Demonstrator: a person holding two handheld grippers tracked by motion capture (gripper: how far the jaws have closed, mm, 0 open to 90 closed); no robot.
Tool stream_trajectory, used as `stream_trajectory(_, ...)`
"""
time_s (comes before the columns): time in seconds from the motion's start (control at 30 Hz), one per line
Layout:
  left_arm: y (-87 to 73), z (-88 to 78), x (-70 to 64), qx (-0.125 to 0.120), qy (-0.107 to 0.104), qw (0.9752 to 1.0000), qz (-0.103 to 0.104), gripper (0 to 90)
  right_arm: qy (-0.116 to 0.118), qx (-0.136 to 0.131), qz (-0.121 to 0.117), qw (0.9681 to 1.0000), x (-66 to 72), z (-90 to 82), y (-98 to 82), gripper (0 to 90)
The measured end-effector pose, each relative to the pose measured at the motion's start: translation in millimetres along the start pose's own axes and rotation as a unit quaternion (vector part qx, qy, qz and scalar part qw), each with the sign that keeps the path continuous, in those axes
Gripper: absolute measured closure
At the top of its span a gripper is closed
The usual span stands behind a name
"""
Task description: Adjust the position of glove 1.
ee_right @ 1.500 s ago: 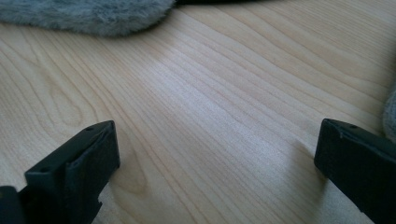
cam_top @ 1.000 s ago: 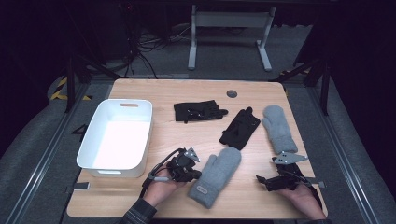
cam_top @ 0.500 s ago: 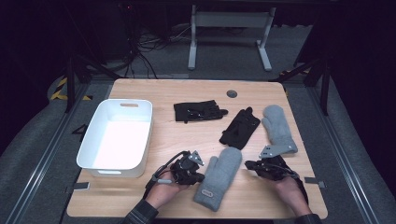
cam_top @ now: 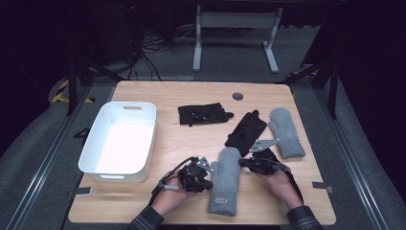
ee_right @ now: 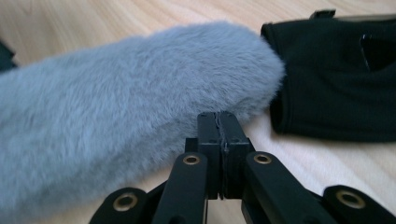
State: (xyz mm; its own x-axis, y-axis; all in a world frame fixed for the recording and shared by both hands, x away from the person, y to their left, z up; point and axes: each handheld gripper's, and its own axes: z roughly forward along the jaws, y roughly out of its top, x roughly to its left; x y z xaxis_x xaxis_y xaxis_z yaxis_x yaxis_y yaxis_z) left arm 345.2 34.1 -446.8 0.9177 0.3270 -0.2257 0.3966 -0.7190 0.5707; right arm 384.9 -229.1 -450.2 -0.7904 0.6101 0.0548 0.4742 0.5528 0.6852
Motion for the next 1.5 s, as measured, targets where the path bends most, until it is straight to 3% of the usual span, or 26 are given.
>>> stream_trajectory(0.23,9.1,10.9,-9.5,0.002,-0.014,0.9997,0.017,90.0,0.007,-0.005,-0.002,1.0000,-5.1,13.3,13.0,90.0)
stream_trajectory(0.6,20.5,26.3,-18.6,-0.003,-0.026,0.9985,0.048,90.0,0.019,-0.008,-0.027,0.9994,6.7,30.3,29.8,90.0)
stream_trajectory(0.8,18.6,20.6,-17.7,-0.011,-0.021,0.9986,0.047,89.9,0.016,-0.014,-0.024,0.9995,5.2,26.5,29.4,89.5)
stream_trajectory(0.87,16.6,16.3,-16.1,-0.015,-0.018,0.9988,0.044,89.8,0.015,-0.020,-0.017,0.9995,2.9,23.1,28.8,84.3)
stream_trajectory(1.03,5.4,0.8,-9.3,-0.034,0.006,0.9988,0.034,82.9,0.005,-0.033,-0.009,0.9994,-2.1,13.4,27.4,70.9)
stream_trajectory(1.13,-3.3,-8.9,-3.8,-0.044,0.032,0.9983,0.021,70.5,-0.001,-0.036,-0.004,0.9993,-5.6,7.1,25.7,64.3)
stream_trajectory(1.37,-26.0,-25.8,10.9,-0.050,0.091,0.9945,0.003,50.3,-0.025,-0.034,0.009,0.9991,-15.5,-6.6,23.0,55.5)
stream_trajectory(1.5,-40.1,-26.4,18.9,-0.056,0.108,0.9925,-0.011,35.5,-0.044,-0.037,0.017,0.9982,-21.7,-15.5,21.4,52.3)
